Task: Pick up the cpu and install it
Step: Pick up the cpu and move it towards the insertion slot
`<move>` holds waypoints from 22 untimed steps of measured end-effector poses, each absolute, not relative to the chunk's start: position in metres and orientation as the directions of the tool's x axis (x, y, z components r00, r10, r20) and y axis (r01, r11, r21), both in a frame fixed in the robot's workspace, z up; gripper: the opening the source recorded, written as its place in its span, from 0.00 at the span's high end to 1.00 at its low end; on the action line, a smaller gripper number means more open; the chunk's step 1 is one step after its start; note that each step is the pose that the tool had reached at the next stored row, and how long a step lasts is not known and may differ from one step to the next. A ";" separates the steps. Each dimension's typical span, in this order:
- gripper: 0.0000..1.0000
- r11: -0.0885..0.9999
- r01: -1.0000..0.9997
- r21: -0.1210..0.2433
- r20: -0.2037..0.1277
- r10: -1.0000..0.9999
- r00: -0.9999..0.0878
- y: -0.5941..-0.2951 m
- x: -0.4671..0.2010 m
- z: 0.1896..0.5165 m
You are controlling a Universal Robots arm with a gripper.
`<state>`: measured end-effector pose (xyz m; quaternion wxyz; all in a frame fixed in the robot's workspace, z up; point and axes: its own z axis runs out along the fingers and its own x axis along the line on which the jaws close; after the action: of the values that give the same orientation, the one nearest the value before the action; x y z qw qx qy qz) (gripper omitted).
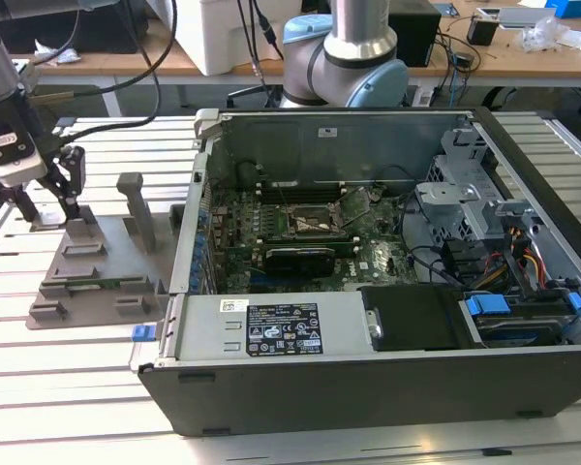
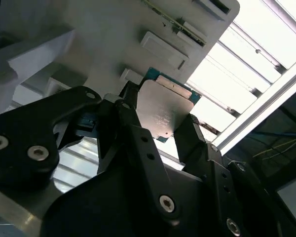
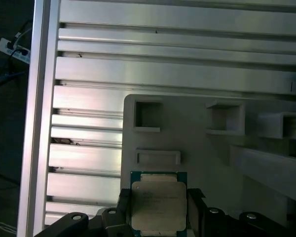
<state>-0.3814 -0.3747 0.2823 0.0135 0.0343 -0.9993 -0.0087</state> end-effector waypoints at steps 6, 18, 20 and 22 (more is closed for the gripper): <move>0.46 0.997 -0.068 0.018 0.026 -0.069 -0.997 -0.375 -0.381 0.295; 0.46 0.997 -0.068 0.018 0.026 -0.069 -0.997 -0.375 -0.381 0.317; 0.46 0.997 -0.068 0.018 0.026 -0.069 -0.997 -0.375 -0.381 0.324; 0.46 0.997 -0.068 0.018 0.026 -0.069 -0.997 -0.375 -0.381 0.328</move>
<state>-0.3814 -0.3747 0.3282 0.0135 0.0343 -0.9993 -0.0087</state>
